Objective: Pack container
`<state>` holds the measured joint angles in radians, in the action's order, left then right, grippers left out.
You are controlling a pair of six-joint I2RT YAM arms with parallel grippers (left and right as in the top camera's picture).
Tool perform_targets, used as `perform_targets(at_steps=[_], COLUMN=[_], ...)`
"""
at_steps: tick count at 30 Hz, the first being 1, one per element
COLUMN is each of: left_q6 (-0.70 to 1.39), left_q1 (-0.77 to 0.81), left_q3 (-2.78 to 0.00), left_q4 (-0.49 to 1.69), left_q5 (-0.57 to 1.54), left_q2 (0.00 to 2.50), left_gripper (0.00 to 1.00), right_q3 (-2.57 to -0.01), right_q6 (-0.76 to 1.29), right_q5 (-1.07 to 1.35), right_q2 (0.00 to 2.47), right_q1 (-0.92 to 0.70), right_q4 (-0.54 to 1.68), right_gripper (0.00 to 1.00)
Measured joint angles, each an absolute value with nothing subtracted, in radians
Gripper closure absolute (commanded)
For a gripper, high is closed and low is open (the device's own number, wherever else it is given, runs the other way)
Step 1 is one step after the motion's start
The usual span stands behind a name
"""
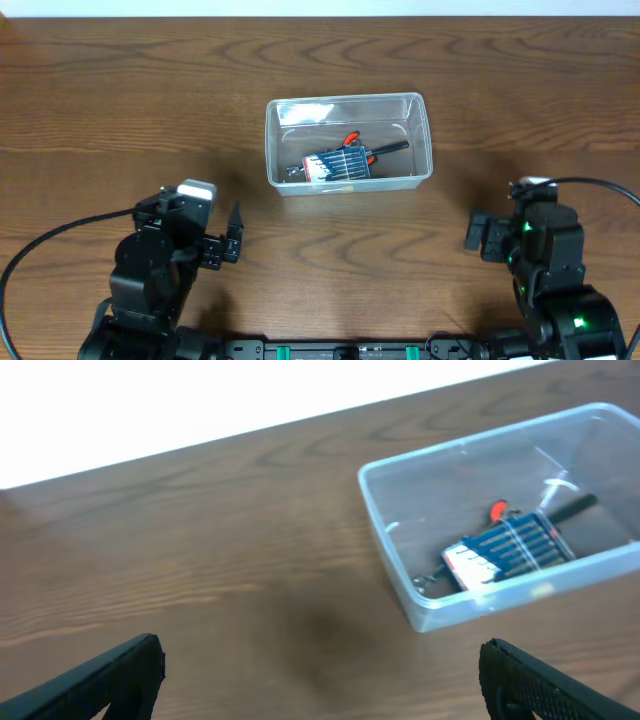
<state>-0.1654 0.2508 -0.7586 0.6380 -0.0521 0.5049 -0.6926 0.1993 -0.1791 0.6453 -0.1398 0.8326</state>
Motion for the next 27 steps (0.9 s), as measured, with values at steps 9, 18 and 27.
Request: perform_targets(at_steps=[9,18,27], left_q6=[-0.165,-0.165,-0.165], left_q1=[0.251,0.251,0.251], left_q3=[-0.758,-0.758,-0.758], left_q4=[0.638,0.638,0.638], left_q5=[-0.144,-0.159,-0.162], left_q2=[0.505,0.505,0.505], left_gripper=[0.02,0.02,0.02], right_q3=[-0.675,-0.675,-0.675], right_q6=[0.232,0.235,0.235], right_q5=[-0.208,-0.213,-0.214], right_q2=[0.648,0.648,0.648], right_q1=[-0.140,-0.140,-0.140], right_q4=[0.859,0.860,0.860], right_gripper=[0.01,0.01,0.01])
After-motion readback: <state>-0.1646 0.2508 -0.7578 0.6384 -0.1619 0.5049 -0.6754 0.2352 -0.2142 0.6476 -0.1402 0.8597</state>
